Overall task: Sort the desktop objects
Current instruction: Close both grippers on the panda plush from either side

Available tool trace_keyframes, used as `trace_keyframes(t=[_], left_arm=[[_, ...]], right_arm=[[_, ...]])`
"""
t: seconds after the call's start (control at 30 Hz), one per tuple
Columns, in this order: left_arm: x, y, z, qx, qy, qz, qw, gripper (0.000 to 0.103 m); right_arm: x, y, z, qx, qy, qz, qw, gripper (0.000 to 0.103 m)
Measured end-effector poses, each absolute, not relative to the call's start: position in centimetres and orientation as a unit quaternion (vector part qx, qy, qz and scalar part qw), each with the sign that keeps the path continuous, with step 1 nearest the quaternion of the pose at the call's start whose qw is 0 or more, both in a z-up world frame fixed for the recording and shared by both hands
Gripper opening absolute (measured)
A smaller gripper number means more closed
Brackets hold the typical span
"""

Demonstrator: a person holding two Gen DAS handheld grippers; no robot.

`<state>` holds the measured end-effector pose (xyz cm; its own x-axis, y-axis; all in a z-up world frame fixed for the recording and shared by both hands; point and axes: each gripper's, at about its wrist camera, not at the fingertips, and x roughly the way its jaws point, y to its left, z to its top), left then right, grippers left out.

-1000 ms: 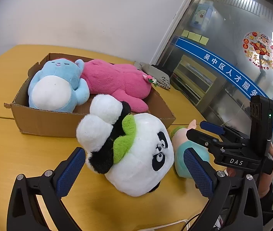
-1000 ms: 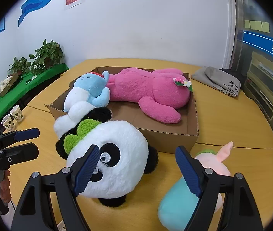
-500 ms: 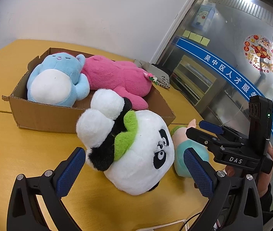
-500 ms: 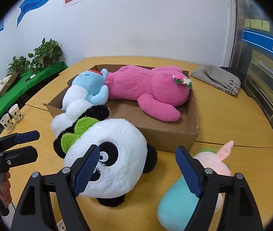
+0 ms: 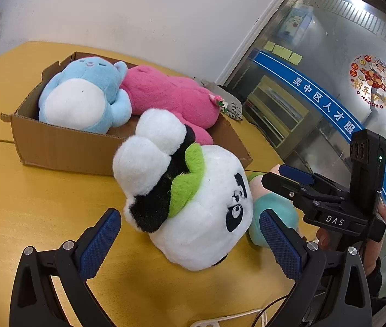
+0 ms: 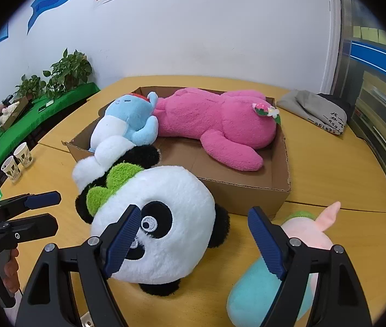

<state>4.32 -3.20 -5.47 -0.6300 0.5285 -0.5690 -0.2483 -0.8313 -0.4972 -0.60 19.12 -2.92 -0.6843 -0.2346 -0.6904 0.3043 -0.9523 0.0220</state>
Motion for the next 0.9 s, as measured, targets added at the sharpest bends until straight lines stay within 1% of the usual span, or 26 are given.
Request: trace_keyframes(t=[0.1,0.27,0.37,0.5,0.57,0.8,0.9], left_arm=[[4.2,-3.5,-6.4,-0.378,-0.211,0.873,0.223,0.103],[3.8,-3.3,-9.2,-0.403,-0.259,0.844,0.242,0.103],[3.2,-3.2,-11.2,-0.418,-0.287,0.826,0.247,0.103],[2.3,-3.3,-12.7,-0.416,-0.315,0.81,0.266,0.103],[2.1,-3.6,-12.7,-0.405,-0.328,0.807,0.277,0.103],[2.3,-5.1,-10.2,-0.363,-0.315,0.828,0.29,0.103],[2.1,-6.0,-8.6,-0.353,-0.298,0.837,0.295,0.103]], right_arm=[[-1.4,18.8,-3.3,0.375,0.048,-0.911,0.164,0.081],[-3.5,18.0,-5.6,0.407,0.038,-0.889,0.208,0.081],[-4.1,18.3,-7.1,0.425,-0.007,-0.872,0.243,0.081],[-3.2,18.5,-7.9,0.435,-0.042,-0.861,0.26,0.082],[-2.6,18.7,-8.3,0.44,-0.067,-0.856,0.265,0.082],[0.1,19.2,-10.2,0.474,-0.164,-0.817,0.285,0.081],[1.4,19.1,-10.0,0.487,-0.154,-0.804,0.305,0.081]])
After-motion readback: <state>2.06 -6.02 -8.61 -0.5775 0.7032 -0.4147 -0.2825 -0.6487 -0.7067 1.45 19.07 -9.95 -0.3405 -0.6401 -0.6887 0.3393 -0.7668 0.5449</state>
